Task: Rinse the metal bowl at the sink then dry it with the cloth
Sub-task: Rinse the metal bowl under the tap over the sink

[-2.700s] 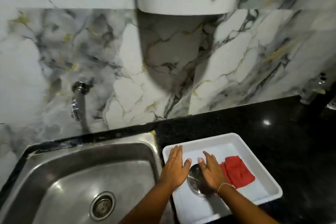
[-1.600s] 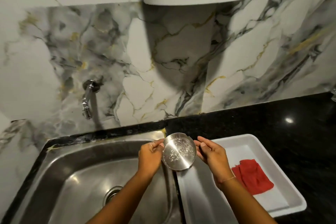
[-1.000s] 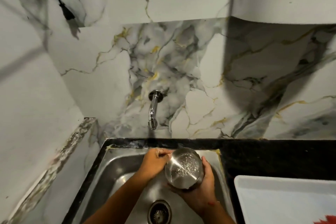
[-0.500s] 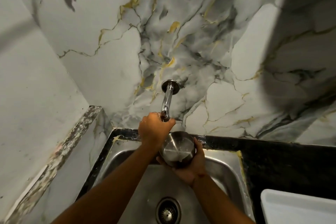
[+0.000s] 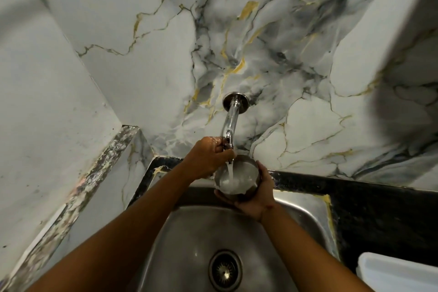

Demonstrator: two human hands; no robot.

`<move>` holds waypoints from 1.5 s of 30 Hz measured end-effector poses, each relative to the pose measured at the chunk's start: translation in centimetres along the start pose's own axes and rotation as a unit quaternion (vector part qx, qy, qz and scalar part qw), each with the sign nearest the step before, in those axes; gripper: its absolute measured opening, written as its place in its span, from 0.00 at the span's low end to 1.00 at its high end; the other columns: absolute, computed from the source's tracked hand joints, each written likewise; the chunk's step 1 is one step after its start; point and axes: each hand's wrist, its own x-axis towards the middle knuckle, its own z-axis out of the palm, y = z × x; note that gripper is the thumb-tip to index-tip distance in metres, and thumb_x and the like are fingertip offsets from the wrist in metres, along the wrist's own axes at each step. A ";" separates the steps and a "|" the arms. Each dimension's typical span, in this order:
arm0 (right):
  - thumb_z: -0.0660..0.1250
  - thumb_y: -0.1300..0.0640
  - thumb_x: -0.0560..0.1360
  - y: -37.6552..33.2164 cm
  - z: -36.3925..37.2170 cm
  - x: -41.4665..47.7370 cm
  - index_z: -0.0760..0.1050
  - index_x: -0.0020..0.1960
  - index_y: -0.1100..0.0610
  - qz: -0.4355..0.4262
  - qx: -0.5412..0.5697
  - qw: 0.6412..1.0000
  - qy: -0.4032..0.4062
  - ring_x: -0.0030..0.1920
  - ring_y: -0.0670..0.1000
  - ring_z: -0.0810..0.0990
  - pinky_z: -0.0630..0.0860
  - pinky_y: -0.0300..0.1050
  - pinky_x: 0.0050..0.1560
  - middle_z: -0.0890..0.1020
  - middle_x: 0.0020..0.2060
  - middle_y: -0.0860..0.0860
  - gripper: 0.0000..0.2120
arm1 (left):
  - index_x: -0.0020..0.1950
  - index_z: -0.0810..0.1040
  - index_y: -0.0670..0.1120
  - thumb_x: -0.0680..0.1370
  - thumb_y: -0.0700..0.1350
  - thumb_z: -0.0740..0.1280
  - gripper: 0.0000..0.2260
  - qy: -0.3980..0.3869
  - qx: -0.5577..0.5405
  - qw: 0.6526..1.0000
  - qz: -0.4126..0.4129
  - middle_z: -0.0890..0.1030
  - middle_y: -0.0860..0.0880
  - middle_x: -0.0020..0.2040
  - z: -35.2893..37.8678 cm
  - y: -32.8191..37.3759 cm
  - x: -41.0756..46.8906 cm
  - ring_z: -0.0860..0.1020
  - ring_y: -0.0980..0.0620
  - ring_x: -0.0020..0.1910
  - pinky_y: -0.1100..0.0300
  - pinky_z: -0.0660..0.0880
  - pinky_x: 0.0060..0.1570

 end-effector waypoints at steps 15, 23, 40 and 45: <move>0.75 0.38 0.65 -0.7 -1.2 1.0 0.84 0.59 0.56 0.035 -0.050 0.998 0.023 0.65 0.72 0.74 0.71 0.76 0.63 0.82 0.61 0.68 0.29 | 0.57 0.80 0.39 0.78 0.45 0.69 0.12 -0.033 -0.003 0.999 0.025 0.85 0.37 0.48 -0.3 0.4 -0.5 0.85 0.41 0.48 0.45 0.82 0.55; 0.77 0.37 0.62 -0.4 -4.7 -0.7 0.82 0.63 0.57 0.082 -0.145 0.983 0.082 0.63 0.68 0.80 0.70 0.71 0.67 0.81 0.64 0.63 0.36 | 0.57 0.80 0.39 0.78 0.45 0.70 0.12 -0.048 -0.016 0.998 0.024 0.85 0.35 0.50 -0.6 0.2 -0.3 0.84 0.38 0.51 0.41 0.80 0.58; 0.73 0.41 0.66 0.5 -1.9 -2.1 0.87 0.51 0.55 -0.014 -0.279 0.955 0.102 0.49 0.61 0.84 0.79 0.56 0.56 0.87 0.48 0.60 0.21 | 0.31 0.66 0.55 0.64 0.71 0.71 0.23 0.187 0.184 0.964 0.037 0.73 0.53 0.30 2.1 -0.9 0.0 0.72 0.54 0.29 0.58 0.68 0.30; 0.70 0.51 0.77 3.7 -2.1 -5.2 0.73 0.71 0.55 -0.081 -0.602 0.790 0.084 0.61 0.63 0.80 0.76 0.57 0.65 0.80 0.64 0.62 0.24 | 0.48 0.78 0.44 0.69 0.73 0.65 0.31 0.242 0.341 0.906 0.074 0.82 0.42 0.50 2.5 -0.8 -0.6 0.79 0.42 0.50 0.50 0.76 0.47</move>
